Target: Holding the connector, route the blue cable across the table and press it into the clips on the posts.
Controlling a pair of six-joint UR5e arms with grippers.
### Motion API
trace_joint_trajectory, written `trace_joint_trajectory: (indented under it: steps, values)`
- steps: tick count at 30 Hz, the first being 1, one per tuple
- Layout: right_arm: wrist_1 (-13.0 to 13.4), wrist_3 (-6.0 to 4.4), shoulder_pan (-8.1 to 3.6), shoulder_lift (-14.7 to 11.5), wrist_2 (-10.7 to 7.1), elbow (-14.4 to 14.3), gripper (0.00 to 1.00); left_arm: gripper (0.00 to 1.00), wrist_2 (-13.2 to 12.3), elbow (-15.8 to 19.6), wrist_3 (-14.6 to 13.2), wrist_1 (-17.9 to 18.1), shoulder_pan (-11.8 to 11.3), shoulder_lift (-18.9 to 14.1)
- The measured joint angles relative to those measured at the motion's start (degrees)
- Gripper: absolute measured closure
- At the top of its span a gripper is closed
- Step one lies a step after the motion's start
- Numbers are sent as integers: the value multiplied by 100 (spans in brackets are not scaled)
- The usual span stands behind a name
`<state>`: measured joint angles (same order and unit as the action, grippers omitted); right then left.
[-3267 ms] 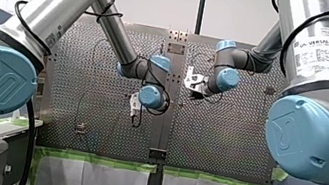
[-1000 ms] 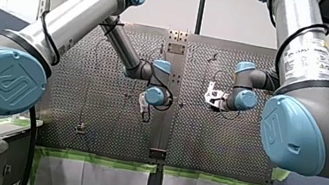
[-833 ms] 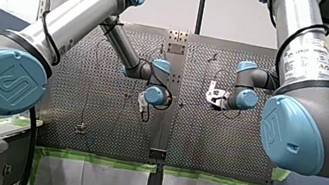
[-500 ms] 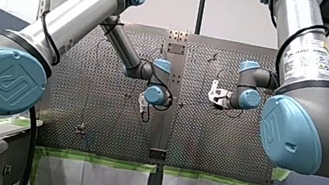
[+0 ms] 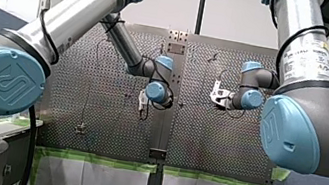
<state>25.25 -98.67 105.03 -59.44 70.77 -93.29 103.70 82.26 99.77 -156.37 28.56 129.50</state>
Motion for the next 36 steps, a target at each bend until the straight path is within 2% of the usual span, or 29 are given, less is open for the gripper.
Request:
trace_joint_trajectory:
  steps: [8, 14, 27, 36]
  values:
    - [-9, 1, -96, 2, 0, 0, 100, 0, 210, 3, -127, -395, 270, -304]
    - [-10, 9, -157, 5, -9, -1, 100, 0, 466, 16, -129, -666, 534, -336]
    - [-6, 42, -228, 6, -151, -3, 100, 0, 1104, 17, -198, -1293, 1150, -336]
    - [-33, 65, -267, 5, -234, -7, 100, 0, 1526, -85, 141, -1073, 1555, -273]
